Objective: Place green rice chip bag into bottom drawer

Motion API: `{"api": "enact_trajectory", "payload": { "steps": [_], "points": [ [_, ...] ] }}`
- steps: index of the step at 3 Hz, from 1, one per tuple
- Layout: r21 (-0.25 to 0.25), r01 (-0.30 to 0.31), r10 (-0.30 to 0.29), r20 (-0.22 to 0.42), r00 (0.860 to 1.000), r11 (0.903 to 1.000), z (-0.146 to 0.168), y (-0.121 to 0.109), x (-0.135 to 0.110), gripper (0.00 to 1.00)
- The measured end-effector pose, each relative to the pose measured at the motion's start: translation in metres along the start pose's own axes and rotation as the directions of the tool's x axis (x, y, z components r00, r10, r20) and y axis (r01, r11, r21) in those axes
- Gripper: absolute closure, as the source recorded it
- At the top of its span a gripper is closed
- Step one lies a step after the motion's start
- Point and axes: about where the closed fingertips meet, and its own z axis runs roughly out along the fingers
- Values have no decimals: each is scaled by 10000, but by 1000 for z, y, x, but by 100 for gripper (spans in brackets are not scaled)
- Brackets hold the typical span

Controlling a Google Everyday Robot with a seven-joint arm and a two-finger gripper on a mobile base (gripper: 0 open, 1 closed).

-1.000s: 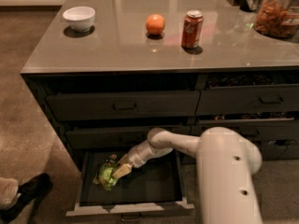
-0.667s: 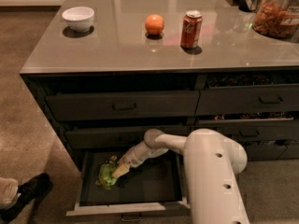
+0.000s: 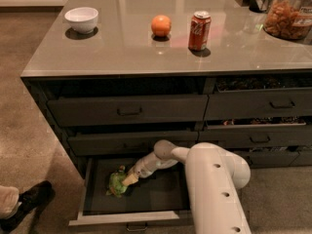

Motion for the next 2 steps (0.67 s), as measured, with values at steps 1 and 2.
{"api": "enact_trajectory", "payload": {
  "steps": [1, 2],
  "points": [
    [-1, -240, 240, -114, 9996, 9997, 7, -7, 14, 77],
    [20, -449, 449, -204, 9988, 9990, 12, -11, 26, 54]
  ]
}}
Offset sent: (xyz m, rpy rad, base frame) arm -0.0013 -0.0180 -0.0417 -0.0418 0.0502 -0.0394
